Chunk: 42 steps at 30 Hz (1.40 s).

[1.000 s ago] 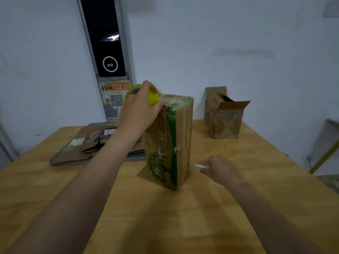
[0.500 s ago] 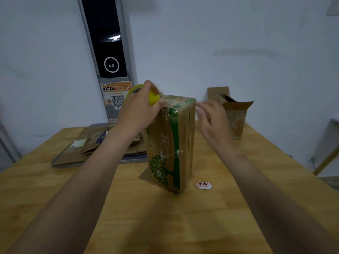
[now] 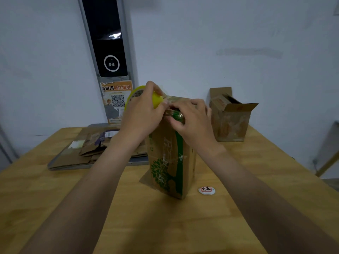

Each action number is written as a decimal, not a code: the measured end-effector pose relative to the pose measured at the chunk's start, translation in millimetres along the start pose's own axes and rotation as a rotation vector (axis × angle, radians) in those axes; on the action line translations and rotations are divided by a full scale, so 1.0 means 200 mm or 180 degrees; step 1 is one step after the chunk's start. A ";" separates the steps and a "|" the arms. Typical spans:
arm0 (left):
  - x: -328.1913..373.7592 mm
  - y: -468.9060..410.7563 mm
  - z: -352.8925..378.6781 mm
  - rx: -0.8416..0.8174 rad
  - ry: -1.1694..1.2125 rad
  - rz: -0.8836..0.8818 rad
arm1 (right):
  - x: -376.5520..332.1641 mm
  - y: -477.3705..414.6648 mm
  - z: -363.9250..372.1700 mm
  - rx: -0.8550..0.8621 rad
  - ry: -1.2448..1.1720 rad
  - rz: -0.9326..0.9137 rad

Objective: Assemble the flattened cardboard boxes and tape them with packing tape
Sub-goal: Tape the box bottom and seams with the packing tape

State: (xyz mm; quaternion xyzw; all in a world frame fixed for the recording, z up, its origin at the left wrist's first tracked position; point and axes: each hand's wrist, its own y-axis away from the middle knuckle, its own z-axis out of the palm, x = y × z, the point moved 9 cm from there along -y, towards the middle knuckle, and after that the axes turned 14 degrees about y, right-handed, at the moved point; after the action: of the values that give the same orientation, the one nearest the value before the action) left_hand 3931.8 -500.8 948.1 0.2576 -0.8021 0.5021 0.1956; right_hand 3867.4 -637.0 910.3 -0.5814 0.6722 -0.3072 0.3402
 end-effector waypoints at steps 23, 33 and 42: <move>-0.45 0.75 0.26 0.0219 0.0122 -0.1333 | 0.46 0.71 0.72 -0.2729 -0.1939 0.1894; -0.33 0.40 0.19 0.0178 0.0874 -0.1271 | 0.35 0.48 0.31 -0.1313 -0.2130 0.1718; -0.28 0.13 0.05 0.0108 0.0936 -0.1059 | 0.28 0.28 0.01 -0.1197 -0.1207 0.1498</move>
State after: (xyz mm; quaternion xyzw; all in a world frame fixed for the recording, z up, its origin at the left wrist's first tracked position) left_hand 3960.6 -487.5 893.8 0.3136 -0.7028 0.5084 0.3863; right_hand 3831.4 -684.6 859.3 -0.5097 0.7574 0.0221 0.4074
